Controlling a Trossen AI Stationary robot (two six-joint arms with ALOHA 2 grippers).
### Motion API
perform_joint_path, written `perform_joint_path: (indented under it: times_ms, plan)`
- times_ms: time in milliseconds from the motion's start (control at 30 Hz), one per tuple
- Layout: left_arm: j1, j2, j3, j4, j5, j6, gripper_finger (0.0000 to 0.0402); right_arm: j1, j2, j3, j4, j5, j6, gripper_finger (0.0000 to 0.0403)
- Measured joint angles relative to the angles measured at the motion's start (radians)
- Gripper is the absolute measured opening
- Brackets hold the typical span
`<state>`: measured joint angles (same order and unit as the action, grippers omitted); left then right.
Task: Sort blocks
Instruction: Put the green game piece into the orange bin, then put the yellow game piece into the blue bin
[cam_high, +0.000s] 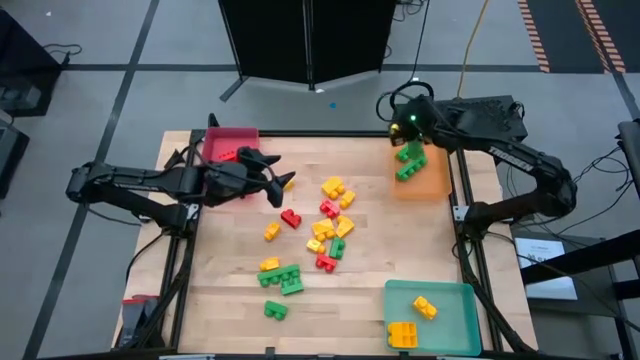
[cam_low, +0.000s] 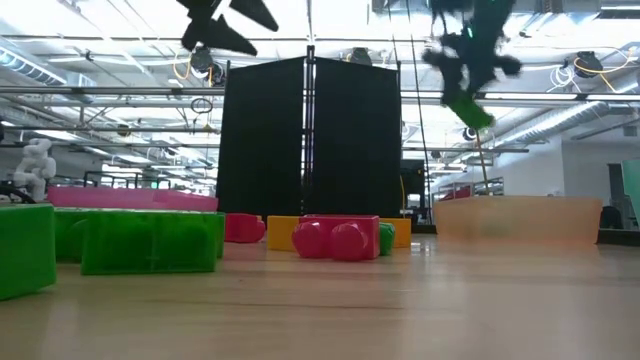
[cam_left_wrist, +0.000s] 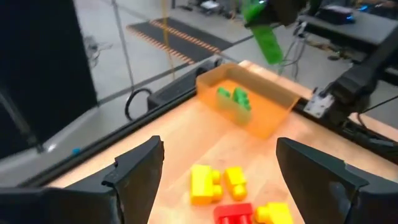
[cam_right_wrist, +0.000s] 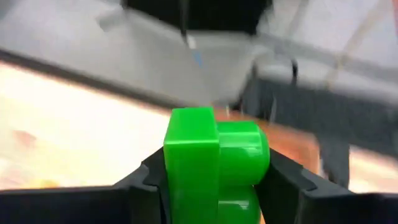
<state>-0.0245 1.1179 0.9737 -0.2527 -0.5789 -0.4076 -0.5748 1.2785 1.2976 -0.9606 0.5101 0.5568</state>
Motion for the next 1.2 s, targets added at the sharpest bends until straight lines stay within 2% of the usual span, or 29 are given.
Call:
perform_joint_path:
  times_ms: [200,333,433,500,633,733,900,1033,1100,1200]
  plan:
    - [0.011,0.0,0.0,-0.041,-0.002,-0.031,0.031,-0.079,-0.002,-0.244,0.049,-0.168,0.13,0.0151]
    - [0.011,0.0,0.0,-0.059,-0.001,-0.031,0.031,-0.094,-0.002,-0.353,0.097,-0.203,0.233,0.0151]
    - [0.011,0.0,0.0,-0.079,0.001,-0.032,0.031,-0.096,-0.003,-0.388,0.107,-0.226,0.244,0.0153]
    - [0.011,0.0,0.0,-0.092,0.014,-0.032,0.031,-0.096,-0.003,-0.395,0.104,-0.229,0.239,0.0192]
    - [0.011,0.0,0.0,-0.105,0.028,-0.032,0.031,-0.105,-0.003,-0.394,0.099,-0.23,0.232,0.0306]
    - [0.011,0.0,0.0,-0.104,0.028,-0.032,0.031,-0.109,-0.003,-0.369,0.098,-0.268,0.21,0.0349]
    - [0.011,0.0,0.0,-0.112,0.029,-0.032,0.031,-0.08,-0.011,-0.253,0.186,-0.419,0.101,0.035]
    - [0.011,0.001,0.0,-0.133,0.029,-0.032,0.031,0.02,-0.003,-0.132,0.362,-0.667,-0.068,0.0339]
    - [0.011,0.001,0.0,-0.138,0.029,-0.032,0.031,0.108,0.016,-0.085,0.426,-0.698,-0.163,0.0338]
    - [0.011,0.001,0.0,-0.144,0.029,-0.032,0.031,0.241,0.08,-0.034,0.422,-0.671,-0.307,0.0338]
